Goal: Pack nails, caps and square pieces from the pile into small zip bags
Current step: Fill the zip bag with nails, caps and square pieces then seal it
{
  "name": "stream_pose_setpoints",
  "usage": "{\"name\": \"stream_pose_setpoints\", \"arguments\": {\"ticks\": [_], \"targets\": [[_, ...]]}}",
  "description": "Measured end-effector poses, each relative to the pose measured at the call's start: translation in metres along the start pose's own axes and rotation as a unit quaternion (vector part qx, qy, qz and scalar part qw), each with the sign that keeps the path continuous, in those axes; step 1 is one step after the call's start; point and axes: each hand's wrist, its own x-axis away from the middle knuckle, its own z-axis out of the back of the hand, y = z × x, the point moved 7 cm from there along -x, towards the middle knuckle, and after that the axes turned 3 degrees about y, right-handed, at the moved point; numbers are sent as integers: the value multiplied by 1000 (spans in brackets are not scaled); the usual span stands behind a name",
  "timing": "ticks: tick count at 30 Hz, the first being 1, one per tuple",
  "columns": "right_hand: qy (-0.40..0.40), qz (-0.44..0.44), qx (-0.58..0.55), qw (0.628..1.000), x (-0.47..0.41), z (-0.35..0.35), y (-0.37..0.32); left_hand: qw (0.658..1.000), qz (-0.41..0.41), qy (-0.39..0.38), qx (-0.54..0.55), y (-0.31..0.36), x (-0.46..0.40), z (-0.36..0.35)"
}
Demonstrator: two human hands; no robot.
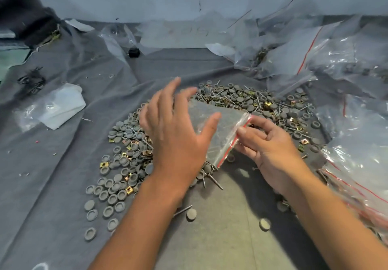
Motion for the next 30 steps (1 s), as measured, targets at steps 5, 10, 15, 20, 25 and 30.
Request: {"name": "stream_pose_setpoints", "arguments": {"ticks": [5, 10, 15, 20, 25, 30], "targets": [[-3, 13, -22, 1000, 1, -8, 9, 988, -89, -128, 16, 14, 15, -13], [-15, 23, -6, 1000, 4, -10, 12, 984, -33, -161, 74, 6, 14, -16], [-5, 123, 313, 942, 9, -6, 2, 987, 12, -135, 84, -4, 12, -18], [-44, 206, 668, 714, 22, -8, 4, 989, -5, -129, 76, -7, 9, -17], [-51, 223, 679, 698, 26, -12, 5, 986, -29, -159, 37, -7, 12, -22], [-49, 228, 680, 696, 25, -11, 5, 981, -33, -183, 49, -4, 14, -28]]}}
